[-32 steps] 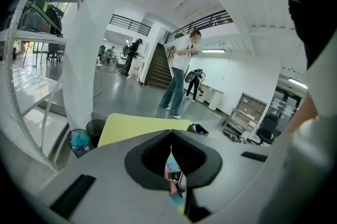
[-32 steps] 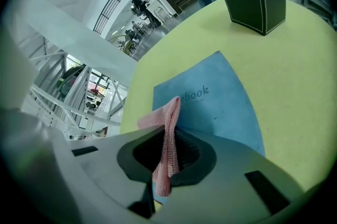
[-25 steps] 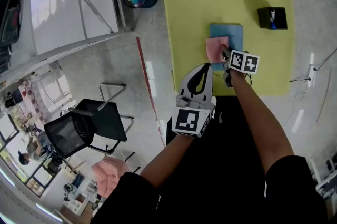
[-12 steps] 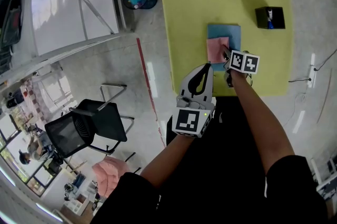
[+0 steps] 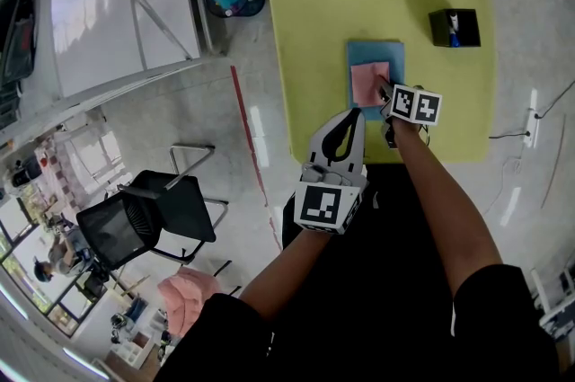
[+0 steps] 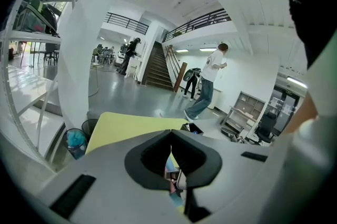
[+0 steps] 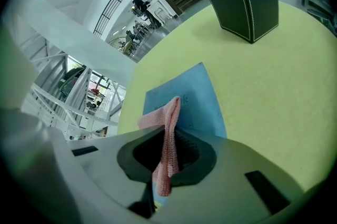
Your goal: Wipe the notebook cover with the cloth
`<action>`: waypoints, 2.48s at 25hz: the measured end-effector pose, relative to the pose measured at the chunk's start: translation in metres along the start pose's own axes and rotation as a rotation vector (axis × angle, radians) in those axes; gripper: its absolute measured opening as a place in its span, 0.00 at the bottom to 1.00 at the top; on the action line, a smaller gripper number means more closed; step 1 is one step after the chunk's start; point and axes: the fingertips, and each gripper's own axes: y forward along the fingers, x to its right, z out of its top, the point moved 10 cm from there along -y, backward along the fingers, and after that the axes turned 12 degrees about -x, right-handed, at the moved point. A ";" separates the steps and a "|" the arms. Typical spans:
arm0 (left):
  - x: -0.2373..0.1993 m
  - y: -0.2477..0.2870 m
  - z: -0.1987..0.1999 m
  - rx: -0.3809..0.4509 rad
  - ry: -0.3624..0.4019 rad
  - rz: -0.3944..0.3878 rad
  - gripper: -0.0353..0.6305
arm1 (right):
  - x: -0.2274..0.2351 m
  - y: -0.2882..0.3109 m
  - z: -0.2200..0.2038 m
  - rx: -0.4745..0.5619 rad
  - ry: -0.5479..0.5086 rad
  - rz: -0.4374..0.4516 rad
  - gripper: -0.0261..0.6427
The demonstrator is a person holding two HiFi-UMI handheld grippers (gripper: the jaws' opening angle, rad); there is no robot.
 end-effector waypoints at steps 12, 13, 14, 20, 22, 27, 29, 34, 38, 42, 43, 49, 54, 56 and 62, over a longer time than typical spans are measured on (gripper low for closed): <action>0.013 0.007 0.003 -0.006 0.019 -0.015 0.08 | 0.012 -0.011 0.002 0.012 0.013 -0.001 0.09; 0.014 0.008 0.004 -0.008 0.021 -0.018 0.08 | 0.013 -0.011 0.002 0.013 0.013 -0.001 0.09; 0.016 0.008 0.003 -0.010 0.023 -0.021 0.08 | 0.015 -0.012 0.002 0.015 0.013 -0.001 0.09; 0.022 0.008 0.001 -0.009 0.024 -0.021 0.08 | 0.024 -0.020 0.001 0.025 0.018 -0.009 0.09; 0.024 0.009 0.001 -0.006 0.024 -0.021 0.08 | 0.027 -0.022 0.002 0.027 0.019 -0.012 0.09; 0.030 0.009 0.001 -0.002 0.030 -0.024 0.08 | 0.037 -0.028 0.002 0.032 0.021 -0.020 0.09; 0.032 0.008 0.001 0.000 0.030 -0.025 0.08 | 0.039 -0.031 0.003 0.033 0.018 -0.026 0.09; 0.030 0.005 0.005 0.002 0.027 -0.020 0.08 | 0.046 -0.036 0.004 0.034 -0.004 -0.054 0.09; 0.020 -0.001 0.008 0.017 0.025 0.002 0.08 | 0.044 -0.044 0.005 0.062 -0.013 -0.076 0.09; 0.000 -0.010 0.007 0.016 0.006 0.030 0.08 | 0.025 -0.054 0.004 0.093 -0.035 -0.068 0.09; -0.003 -0.011 0.007 0.016 0.004 0.030 0.08 | 0.020 -0.057 0.003 0.100 -0.041 -0.060 0.10; -0.023 -0.023 0.010 0.017 0.014 0.030 0.08 | -0.025 -0.055 -0.007 0.098 -0.058 0.051 0.09; -0.039 -0.032 0.006 0.017 -0.003 0.039 0.08 | -0.062 -0.036 -0.022 0.040 -0.077 0.122 0.09; -0.042 -0.035 0.004 0.012 0.002 0.040 0.08 | -0.071 -0.028 -0.028 0.003 -0.081 0.126 0.09; -0.049 -0.044 -0.002 0.012 -0.017 0.030 0.08 | -0.065 0.009 -0.052 -0.085 -0.001 0.082 0.09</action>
